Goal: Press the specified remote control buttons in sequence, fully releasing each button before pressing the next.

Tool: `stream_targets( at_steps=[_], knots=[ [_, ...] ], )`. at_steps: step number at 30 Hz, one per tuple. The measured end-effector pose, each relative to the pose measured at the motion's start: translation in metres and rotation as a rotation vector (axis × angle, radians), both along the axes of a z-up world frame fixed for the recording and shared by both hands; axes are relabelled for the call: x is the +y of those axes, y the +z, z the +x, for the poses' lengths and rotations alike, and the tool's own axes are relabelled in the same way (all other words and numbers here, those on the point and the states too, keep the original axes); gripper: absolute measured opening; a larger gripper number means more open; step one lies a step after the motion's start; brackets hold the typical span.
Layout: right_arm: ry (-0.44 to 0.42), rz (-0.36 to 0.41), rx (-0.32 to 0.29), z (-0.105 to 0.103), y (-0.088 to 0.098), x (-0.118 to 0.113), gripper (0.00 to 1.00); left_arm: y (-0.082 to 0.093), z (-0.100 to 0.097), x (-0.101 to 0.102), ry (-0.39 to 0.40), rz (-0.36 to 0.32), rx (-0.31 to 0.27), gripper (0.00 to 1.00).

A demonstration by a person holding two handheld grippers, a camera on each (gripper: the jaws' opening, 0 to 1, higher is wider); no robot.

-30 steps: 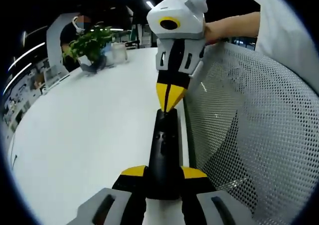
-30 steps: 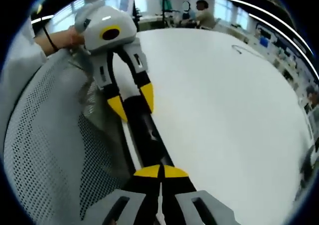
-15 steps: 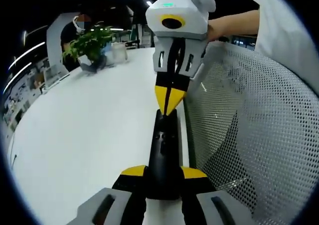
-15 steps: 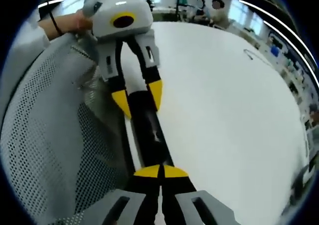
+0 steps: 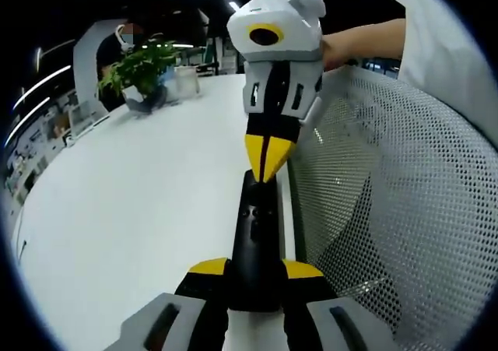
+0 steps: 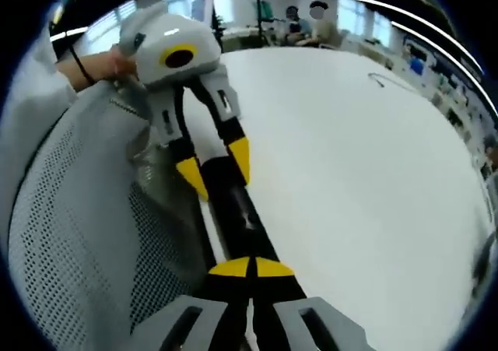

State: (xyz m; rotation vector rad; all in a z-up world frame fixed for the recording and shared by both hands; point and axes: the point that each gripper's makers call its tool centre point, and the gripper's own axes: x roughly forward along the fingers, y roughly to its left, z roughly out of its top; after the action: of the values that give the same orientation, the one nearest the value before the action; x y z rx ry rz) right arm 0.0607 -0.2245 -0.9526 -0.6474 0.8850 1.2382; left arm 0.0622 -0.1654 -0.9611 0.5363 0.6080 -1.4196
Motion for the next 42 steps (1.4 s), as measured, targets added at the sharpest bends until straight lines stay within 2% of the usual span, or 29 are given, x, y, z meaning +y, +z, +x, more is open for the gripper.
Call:
stream_targets(
  at_steps=[7, 14, 17, 20, 23, 26, 34, 37, 42],
  knots=[
    [0.082, -0.040, -0.015, 0.0014, -0.0008, 0.0010, 0.00, -0.0001, 0.0001, 0.0000, 0.001, -0.001, 0.001, 0.24],
    [0.208, -0.160, -0.071, 0.0044, -0.0037, 0.0021, 0.00, -0.0004, 0.0003, 0.0001, -0.003, 0.003, 0.004, 0.24],
    [0.195, -0.161, -0.062, 0.0063, -0.0035, 0.0023, 0.00, -0.0004, 0.0003, 0.0000, -0.003, 0.002, 0.004, 0.24],
    [0.126, -0.101, -0.007, 0.0058, -0.0014, 0.0020, 0.00, -0.0005, 0.0006, 0.0000, 0.000, 0.001, 0.004, 0.24],
    [0.140, -0.083, -0.017, 0.0087, -0.0008, -0.0004, 0.00, -0.0005, 0.0004, -0.0001, 0.004, -0.001, 0.008, 0.24],
    [0.153, -0.087, -0.003, 0.0054, -0.0018, 0.0012, 0.07, -0.0004, 0.0005, -0.0002, 0.005, -0.004, 0.012, 0.24],
    [0.176, -0.094, -0.008, 0.0041, -0.0024, 0.0035, 0.06, -0.0005, 0.0005, 0.0000, 0.002, -0.003, 0.008, 0.24],
    [0.293, -0.142, -0.043, 0.0029, -0.0035, 0.0044, 0.06, -0.0006, 0.0006, -0.0001, 0.000, -0.002, 0.005, 0.24],
    [0.405, -0.237, -0.069, 0.0016, -0.0053, 0.0054, 0.06, -0.0005, 0.0005, 0.0001, 0.001, -0.003, 0.006, 0.24]
  ],
)
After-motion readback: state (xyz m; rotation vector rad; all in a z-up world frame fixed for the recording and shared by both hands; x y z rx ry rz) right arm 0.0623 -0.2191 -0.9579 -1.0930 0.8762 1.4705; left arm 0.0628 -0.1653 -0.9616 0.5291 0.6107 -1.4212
